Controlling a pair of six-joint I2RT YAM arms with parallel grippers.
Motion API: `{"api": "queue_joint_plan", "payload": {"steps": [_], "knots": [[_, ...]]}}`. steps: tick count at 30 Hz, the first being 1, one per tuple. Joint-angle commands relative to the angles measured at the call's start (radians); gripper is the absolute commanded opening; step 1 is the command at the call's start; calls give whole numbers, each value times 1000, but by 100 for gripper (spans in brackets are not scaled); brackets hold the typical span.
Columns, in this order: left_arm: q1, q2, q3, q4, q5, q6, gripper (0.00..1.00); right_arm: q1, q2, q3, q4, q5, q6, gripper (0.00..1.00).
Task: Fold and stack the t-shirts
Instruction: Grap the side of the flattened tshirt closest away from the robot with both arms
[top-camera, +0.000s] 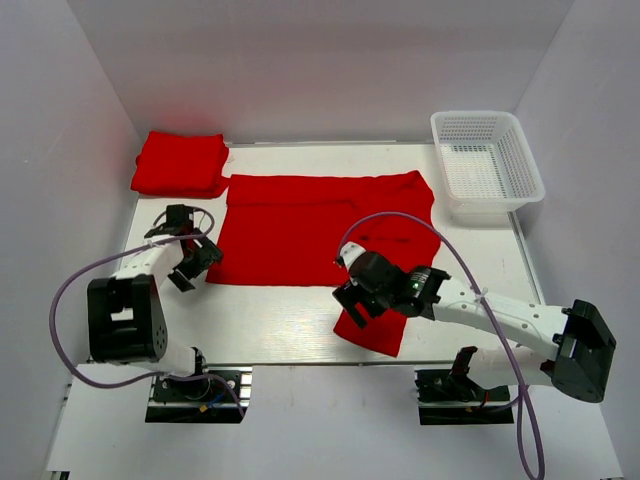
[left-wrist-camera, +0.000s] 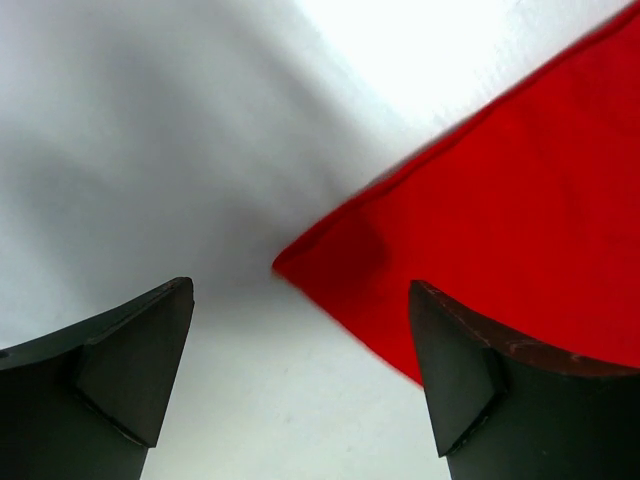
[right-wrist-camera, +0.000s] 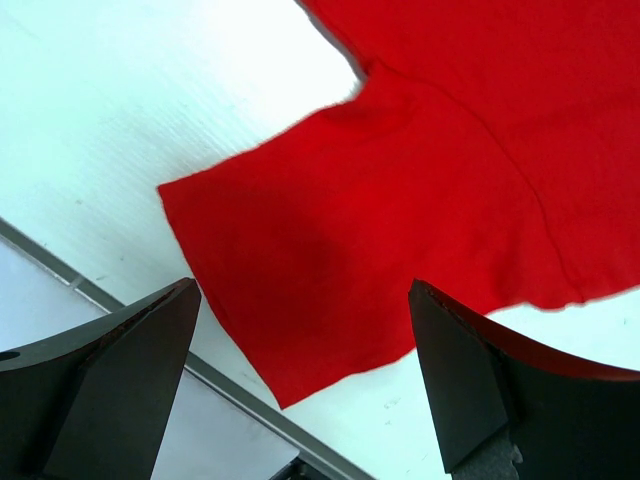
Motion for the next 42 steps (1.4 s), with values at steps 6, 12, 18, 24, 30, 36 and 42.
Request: {"api": "queue_joint_plan", "payload": {"steps": [6, 12, 18, 24, 30, 36, 42], "knots": [[-18, 45, 2, 87, -20, -11, 84, -1, -110, -77, 0, 133, 208, 91], [-18, 24, -51, 158, -29, -11, 79, -3, -89, -66, -9, 130, 231, 91], [-18, 86, -61, 216, 3, 1, 70, -3, -87, -62, -15, 144, 245, 91], [-18, 102, -93, 236, 34, 34, 52, -3, -95, -63, -32, 161, 260, 91], [-38, -8, -177, 290, 127, 74, 50, -1, -95, -72, -34, 172, 270, 91], [-47, -3, -225, 308, 120, 94, 41, 0, -90, -68, -41, 187, 270, 91], [-47, 82, -179, 296, 101, 94, 0, -3, -104, -74, -70, 175, 303, 91]]}}
